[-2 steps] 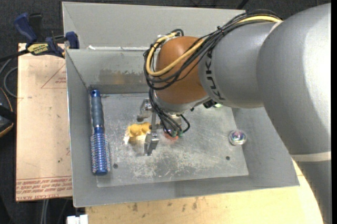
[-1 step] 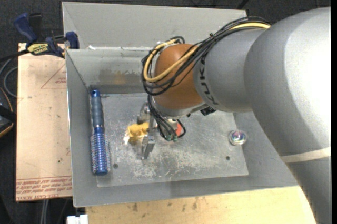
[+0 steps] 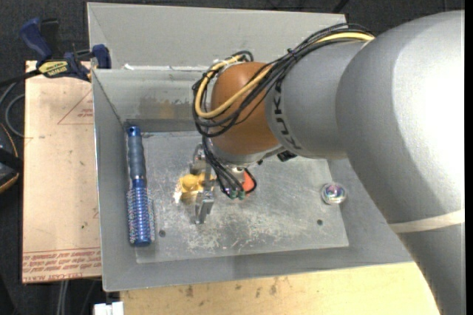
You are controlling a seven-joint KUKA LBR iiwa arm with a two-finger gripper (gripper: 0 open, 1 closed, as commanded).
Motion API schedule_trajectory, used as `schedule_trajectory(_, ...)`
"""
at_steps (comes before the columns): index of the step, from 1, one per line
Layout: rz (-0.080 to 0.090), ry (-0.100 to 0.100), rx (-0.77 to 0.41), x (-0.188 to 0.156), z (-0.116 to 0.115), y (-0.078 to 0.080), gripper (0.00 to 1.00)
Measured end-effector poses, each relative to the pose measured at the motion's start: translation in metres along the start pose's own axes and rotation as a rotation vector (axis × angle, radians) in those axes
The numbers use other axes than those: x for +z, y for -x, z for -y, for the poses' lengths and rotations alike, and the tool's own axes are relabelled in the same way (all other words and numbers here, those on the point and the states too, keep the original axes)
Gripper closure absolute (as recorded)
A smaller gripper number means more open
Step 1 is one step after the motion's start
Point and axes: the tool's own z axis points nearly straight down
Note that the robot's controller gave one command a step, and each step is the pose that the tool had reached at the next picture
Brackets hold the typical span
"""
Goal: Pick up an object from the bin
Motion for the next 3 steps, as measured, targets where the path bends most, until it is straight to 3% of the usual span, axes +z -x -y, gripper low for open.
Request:
schedule_trajectory(1, 0.005, 0.005, 0.002, -0.003, -0.002, 0.002, 1.00)
schedule_trajectory(3, -0.002, 0.003, 0.002, -0.126, -0.003, 0.008, 1.00)
